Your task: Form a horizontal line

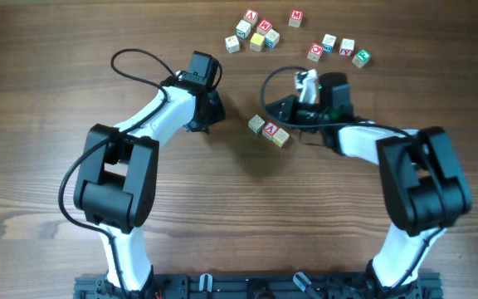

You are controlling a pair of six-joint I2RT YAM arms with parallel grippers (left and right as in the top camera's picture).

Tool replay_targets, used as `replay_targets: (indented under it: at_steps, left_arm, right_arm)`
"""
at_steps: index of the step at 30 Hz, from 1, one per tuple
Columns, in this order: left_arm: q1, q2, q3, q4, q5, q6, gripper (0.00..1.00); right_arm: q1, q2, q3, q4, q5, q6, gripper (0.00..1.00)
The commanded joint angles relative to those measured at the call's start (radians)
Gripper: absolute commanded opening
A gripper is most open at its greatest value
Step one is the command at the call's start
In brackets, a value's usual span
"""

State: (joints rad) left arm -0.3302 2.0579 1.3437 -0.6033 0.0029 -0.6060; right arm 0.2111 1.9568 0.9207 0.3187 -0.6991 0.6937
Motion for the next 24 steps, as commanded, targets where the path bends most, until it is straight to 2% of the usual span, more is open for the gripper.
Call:
replay_targets:
  at_steps: [1, 5, 9, 12, 18, 24]
  left_arm:
    - [0.007, 0.131, -0.090, 0.024, 0.008, -0.005, 0.04]
    - [0.006, 0.131, -0.090, 0.116, 0.079, 0.027, 0.04]
    - [-0.015, 0.131, -0.090, 0.292, 0.123, 0.250, 0.04]
    - [-0.044, 0.131, -0.090, 0.387, 0.124, 0.355, 0.04]
    - [-0.138, 0.131, -0.090, 0.402, 0.124, 0.551, 0.04]
    - [-0.163, 0.132, -0.090, 0.393, 0.120, 0.576, 0.04]
  right_arm:
    - [-0.081, -0.189, 0.022, -0.206, 0.098, -0.026, 0.05]
    - [-0.096, -0.355, 0.022, -0.612, 0.270, -0.035, 0.05]
    - [-0.074, -0.330, 0.002, -0.831, 0.311, 0.019, 0.04]
    - [-0.070, -0.324, -0.047, -0.830, 0.311, 0.090, 0.04]
    - [-0.033, -0.324, -0.145, -0.689, 0.319, 0.159, 0.05]
    - [0.032, -0.302, -0.184, -0.540, 0.349, 0.259, 0.05]
